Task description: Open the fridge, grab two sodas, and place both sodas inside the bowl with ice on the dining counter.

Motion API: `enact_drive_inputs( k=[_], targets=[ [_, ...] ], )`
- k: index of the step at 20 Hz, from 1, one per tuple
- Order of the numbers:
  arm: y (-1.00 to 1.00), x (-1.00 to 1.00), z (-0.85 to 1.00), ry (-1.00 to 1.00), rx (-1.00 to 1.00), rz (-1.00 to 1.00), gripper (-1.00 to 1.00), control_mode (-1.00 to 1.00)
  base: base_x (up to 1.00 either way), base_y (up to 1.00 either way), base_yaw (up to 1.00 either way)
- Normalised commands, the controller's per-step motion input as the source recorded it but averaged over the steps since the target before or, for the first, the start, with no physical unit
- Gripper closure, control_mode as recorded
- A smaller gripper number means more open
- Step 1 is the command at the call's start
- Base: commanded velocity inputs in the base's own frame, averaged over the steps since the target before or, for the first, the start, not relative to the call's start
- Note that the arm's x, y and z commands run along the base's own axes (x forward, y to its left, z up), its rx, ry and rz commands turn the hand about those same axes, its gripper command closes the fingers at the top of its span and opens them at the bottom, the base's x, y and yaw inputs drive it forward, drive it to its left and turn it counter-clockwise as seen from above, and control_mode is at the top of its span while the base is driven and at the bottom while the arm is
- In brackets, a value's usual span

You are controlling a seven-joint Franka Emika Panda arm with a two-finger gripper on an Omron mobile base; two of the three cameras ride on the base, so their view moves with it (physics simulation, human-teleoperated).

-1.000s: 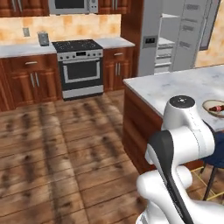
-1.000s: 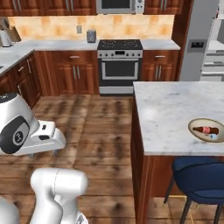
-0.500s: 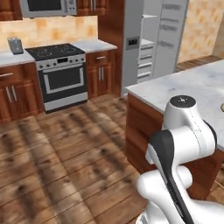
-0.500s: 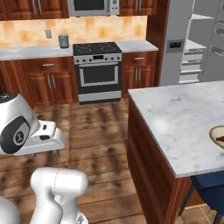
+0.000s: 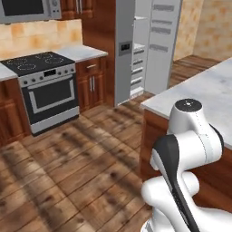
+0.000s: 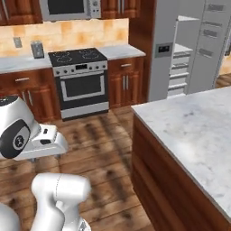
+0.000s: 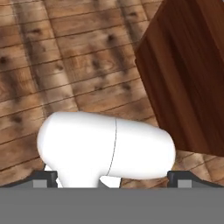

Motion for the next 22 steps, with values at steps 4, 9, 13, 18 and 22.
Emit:
enact_drive_inputs(
  k=[4,9,13,18,22],
  targets=[
    [0.0,0.0,0.0,0.0,0.0,0.0,-1.0,1.0,0.85,0.8,-0.39],
    [0.0,0.0,0.0,0.0,0.0,0.0,-1.0,1.0,0.84,0.79,-0.38],
    [0.0,0.0,0.0,0.0,0.0,0.0,-1.0,1.0,0.84,0.82,-0.36],
    [0.0,0.0,0.0,0.0,0.0,0.0,-1.0,1.0,0.82,0.81,-0.35],
    [0.0,0.0,0.0,0.0,0.0,0.0,-1.0,1.0,0.83,0.79,-0.35]
  ],
)
